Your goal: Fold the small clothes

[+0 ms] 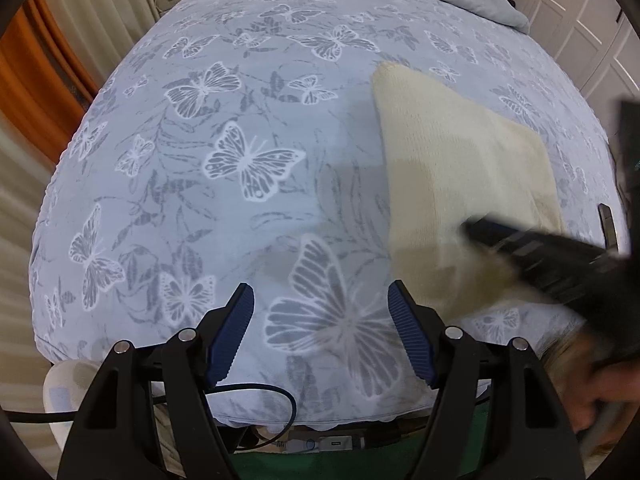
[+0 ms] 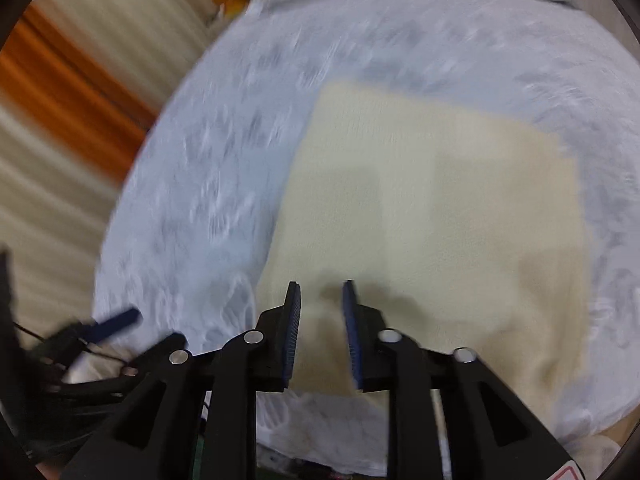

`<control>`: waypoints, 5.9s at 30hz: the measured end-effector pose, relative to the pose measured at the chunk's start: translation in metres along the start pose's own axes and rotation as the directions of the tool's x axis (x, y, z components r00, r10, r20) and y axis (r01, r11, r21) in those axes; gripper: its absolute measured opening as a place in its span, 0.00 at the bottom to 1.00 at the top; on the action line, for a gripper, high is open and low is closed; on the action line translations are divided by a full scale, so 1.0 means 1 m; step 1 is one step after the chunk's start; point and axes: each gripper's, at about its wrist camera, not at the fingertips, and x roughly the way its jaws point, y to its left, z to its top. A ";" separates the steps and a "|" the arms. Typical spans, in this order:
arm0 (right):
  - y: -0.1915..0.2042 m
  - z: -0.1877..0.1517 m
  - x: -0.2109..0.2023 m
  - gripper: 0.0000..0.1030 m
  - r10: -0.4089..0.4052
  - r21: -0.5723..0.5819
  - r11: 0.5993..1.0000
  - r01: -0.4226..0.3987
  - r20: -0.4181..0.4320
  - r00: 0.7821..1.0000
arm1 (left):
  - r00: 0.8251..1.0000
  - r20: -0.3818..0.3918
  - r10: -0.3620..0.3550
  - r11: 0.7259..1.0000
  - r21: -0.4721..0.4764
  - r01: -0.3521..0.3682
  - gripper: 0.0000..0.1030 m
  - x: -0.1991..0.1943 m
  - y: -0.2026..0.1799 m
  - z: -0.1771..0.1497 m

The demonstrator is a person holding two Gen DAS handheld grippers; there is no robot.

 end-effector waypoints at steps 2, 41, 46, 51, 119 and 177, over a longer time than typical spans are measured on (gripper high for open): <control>-0.026 0.006 -0.022 0.38 -0.095 0.043 0.995 0.092 0.073 0.993 | 1.000 0.004 -0.008 1.000 0.002 0.008 0.66 0.000 -0.001 0.002; -0.108 0.007 0.036 0.16 -0.182 0.063 0.980 0.188 -0.087 0.979 | 0.987 -0.041 -0.154 0.988 0.010 0.155 0.79 0.031 -0.056 0.035; -0.086 0.019 0.001 0.21 -0.177 0.050 0.983 0.177 -0.002 0.984 | 0.988 -0.032 -0.149 0.988 0.041 0.151 0.79 0.028 -0.063 0.037; -0.098 -0.002 0.031 0.22 -0.221 0.018 0.975 0.223 -0.079 0.972 | 0.987 -0.047 -0.154 0.987 0.043 0.156 0.79 0.033 -0.071 0.040; 0.116 0.025 -0.267 0.33 0.324 -0.210 0.945 -0.250 0.514 0.794 | 0.769 0.501 -0.397 0.906 0.078 0.416 0.58 -0.314 0.078 0.061; 0.055 -0.037 0.085 0.22 -0.228 -0.090 0.972 0.216 -0.148 0.962 | 0.999 0.033 -0.014 0.999 -0.030 0.015 0.71 0.009 0.059 0.009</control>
